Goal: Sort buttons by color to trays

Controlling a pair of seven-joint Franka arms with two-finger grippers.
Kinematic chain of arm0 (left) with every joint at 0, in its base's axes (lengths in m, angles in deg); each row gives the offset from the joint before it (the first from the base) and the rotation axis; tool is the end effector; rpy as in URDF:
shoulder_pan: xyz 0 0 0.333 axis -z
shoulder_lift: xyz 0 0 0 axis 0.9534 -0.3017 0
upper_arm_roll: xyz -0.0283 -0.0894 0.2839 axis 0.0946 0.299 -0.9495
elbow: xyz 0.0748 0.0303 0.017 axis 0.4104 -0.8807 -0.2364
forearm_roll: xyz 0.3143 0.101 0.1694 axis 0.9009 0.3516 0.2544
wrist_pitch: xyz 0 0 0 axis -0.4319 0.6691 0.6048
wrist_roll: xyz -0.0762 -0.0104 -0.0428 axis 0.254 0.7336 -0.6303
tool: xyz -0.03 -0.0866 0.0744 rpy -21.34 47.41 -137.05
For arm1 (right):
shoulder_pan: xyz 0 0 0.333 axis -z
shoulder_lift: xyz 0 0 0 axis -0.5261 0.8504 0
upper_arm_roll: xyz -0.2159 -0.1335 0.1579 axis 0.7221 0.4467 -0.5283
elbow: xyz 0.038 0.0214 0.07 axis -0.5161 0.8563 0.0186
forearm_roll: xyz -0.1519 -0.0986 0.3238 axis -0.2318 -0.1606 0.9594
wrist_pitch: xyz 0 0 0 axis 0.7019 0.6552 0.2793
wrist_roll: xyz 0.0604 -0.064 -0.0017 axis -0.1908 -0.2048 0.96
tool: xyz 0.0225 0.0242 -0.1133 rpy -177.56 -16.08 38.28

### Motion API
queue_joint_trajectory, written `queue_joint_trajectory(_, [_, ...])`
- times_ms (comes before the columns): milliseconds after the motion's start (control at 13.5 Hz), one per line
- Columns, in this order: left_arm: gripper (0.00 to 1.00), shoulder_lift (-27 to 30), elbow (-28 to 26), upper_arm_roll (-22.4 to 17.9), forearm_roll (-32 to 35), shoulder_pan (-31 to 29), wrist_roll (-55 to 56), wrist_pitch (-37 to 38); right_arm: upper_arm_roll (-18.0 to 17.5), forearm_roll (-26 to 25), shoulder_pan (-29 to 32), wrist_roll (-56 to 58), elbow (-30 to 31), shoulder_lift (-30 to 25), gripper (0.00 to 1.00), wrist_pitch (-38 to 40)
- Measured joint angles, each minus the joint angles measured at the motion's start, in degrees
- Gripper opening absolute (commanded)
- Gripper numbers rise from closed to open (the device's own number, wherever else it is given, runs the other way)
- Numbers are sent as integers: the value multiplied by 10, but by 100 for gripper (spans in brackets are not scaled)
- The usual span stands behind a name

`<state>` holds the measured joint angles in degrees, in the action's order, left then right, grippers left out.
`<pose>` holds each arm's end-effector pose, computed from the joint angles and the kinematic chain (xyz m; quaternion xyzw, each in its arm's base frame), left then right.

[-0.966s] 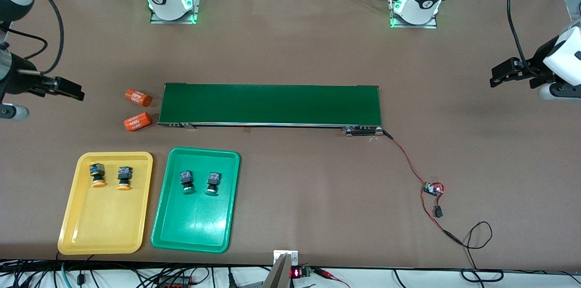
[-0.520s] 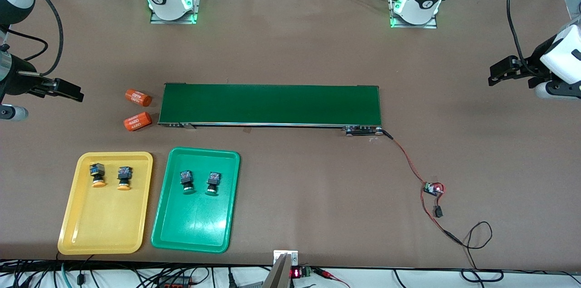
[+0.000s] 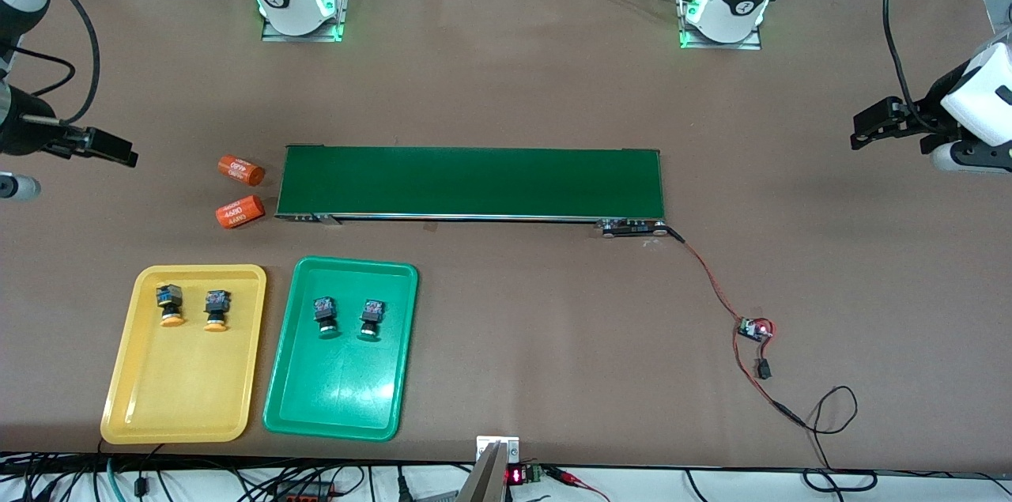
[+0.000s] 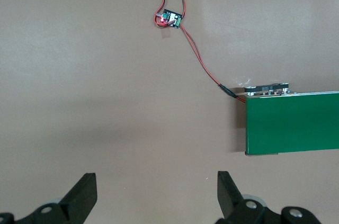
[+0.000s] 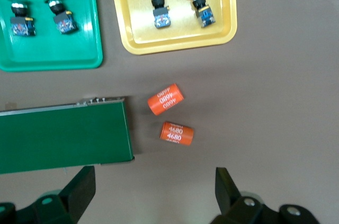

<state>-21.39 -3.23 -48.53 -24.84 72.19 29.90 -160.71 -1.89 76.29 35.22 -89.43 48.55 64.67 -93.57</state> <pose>0.5450 -0.0018 0.5645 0.9992 -0.0254 -0.0318 0.0033 0.5577 -0.0319 0.5317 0.9964 -0.0585 -0.0587 0.0169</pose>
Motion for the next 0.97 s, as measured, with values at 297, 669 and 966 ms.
queue_joint_trajectory(297, [100,0,0,0,0,0,0,0,0,0,-5,0,18,-21,100,12])
queue_joint_trajectory(669, [100,0,0,0,0,0,-1,0,1,0,-5,0,21,-21,100,17])
queue_joint_trajectory(966, [100,0,0,0,0,0,-1,0,1,0,-5,0,21,-21,100,17])
